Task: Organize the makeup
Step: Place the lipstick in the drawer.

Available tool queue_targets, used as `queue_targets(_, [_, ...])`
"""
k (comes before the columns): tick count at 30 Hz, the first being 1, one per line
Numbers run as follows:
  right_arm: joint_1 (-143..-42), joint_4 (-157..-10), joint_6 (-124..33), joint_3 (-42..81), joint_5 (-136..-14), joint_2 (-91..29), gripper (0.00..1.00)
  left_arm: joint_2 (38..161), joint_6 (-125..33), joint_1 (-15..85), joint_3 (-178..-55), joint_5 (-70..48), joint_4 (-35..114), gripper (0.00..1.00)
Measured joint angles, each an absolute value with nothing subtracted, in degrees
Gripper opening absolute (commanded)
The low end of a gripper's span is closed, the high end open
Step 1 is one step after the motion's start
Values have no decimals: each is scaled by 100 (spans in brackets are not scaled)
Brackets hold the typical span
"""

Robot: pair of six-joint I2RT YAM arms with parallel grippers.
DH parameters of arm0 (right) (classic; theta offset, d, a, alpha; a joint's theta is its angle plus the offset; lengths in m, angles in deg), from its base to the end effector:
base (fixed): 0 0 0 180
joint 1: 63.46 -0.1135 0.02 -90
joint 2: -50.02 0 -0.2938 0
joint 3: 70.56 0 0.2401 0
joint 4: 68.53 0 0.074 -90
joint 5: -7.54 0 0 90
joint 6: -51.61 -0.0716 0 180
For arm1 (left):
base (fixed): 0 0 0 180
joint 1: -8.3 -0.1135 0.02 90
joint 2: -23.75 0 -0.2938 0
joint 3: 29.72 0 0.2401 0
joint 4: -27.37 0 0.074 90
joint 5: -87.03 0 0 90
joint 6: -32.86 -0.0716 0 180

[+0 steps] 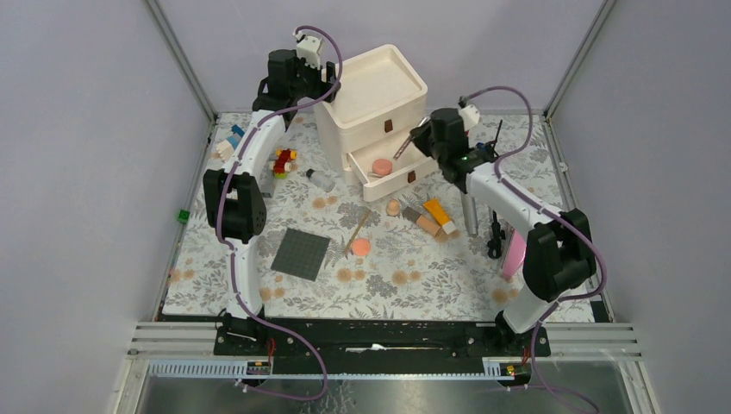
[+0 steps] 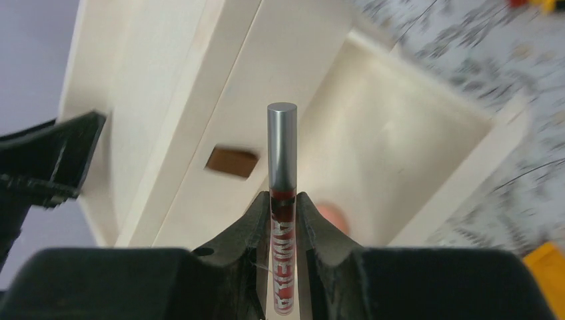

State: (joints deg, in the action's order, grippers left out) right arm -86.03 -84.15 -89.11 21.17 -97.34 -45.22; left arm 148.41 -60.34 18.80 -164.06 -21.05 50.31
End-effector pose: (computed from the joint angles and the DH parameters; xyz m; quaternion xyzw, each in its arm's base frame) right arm 0.3965 0.1449 0.3444 0.2693 0.7654 0.2585 0.5242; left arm 0.5486 -0.1243 0.3629 0.1892 0.7571 -0.1620 0.6039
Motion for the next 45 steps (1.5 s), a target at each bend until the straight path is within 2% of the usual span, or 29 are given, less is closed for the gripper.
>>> queue_targets(4, [-9252, -7901, -9617, 1791, -10160, -4522, 1, 14841, -6034, 1880, -16406, -2105, 5034, 75])
queue_targets(12, [-9497, -7449, -10328, 1594, -10868, -4579, 6, 14841, -6058, 1886, -16406, -2088, 5031, 75])
queue_targets(15, [-9532, -7425, -10371, 1594, -10938, -4725, 14, 14841, -6085, 1893, -16406, -2057, 5034, 75])
queue_targets(21, [-9565, -7431, -10319, 1570, -10956, -4972, 41, 14837, -6179, 1919, -16404, -1979, 5031, 75])
queue_targets(26, [-9571, -7407, -10114, 1566, -10991, -4972, 55, 14835, -6185, 1926, -16404, -1939, 5029, 75])
queue_targets(34, [-9573, -7444, -9445, 1548, -11050, -4828, 53, 14835, -6185, 1932, -16404, -1922, 5027, 75])
queue_targets(45, [-9573, -7615, -7145, 816, -10796, -3232, 48, 14835, -6185, 1932, -16404, -1922, 5016, 75])
